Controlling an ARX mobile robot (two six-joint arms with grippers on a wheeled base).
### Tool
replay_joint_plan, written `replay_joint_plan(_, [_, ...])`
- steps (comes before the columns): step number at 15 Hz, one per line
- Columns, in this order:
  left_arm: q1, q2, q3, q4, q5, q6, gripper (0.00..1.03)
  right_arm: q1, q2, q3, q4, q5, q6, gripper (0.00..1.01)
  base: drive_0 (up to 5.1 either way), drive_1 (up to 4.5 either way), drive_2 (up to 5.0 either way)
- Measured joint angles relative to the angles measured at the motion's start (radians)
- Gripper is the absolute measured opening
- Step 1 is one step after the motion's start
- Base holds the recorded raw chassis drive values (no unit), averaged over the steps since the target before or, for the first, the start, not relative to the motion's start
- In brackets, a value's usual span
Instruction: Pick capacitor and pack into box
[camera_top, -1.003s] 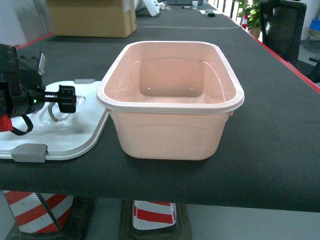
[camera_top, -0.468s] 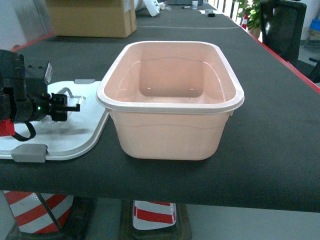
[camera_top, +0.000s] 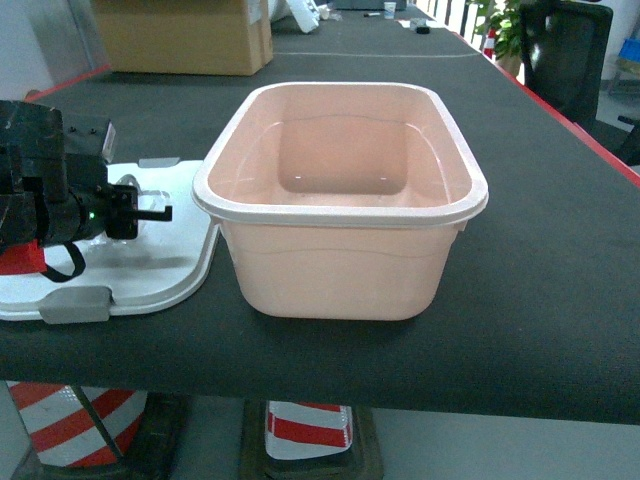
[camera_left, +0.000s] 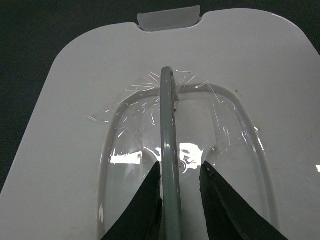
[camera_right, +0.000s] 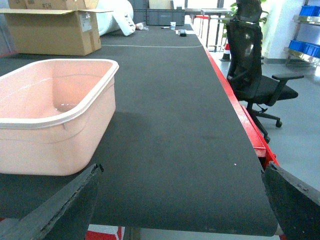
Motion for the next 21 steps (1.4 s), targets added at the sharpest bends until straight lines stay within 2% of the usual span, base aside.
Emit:
replay_joint_plan(1, [0.0,0.0,0.0,0.002,-0.003,0.0,0.16,0.0,0.0,0.0,0.0,0.0,0.0,0.98,0.0,0.0,0.0])
replay_joint_plan(2, [0.0,0.0,-0.002,0.01,-0.006,0.0,0.05,0.0,0.0,0.0,0.0,0.0,0.0,0.98,0.0,0.0,0.0])
replay_joint_plan(3, [0.0,0.0,-0.005,0.015,-0.009,-0.003,0.02,0.0,0.0,0.0,0.0,0.0,0.0,0.98,0.0,0.0,0.0])
replay_joint_plan(7, [0.012,-0.032,-0.005,-0.03,-0.01,-0.011,0.02,0.0,0.0,0.0,0.0,0.0,0.0,0.98,0.0,0.0,0.0])
replay_joint_plan(12, [0.026,-0.076,-0.023,-0.011,-0.023,-0.034,0.02,0.0,0.0,0.0,0.0,0.0,0.0,0.98,0.0,0.0,0.0])
replay_joint_plan(15, [0.026,-0.164,-0.008,-0.053,-0.025,-0.034,0.02,0.0,0.0,0.0,0.0,0.0,0.0,0.98,0.0,0.0,0.0])
replay_joint_plan(18, [0.008,-0.26,0.053,-0.11,-0.035,-0.034,0.02,0.0,0.0,0.0,0.0,0.0,0.0,0.98,0.0,0.0,0.0])
replay_joint_plan(21, [-0.06,-0.328,0.116,-0.205,-0.084,-0.035,0.02,0.0,0.0,0.0,0.0,0.0,0.0,0.98,0.0,0.0,0.0])
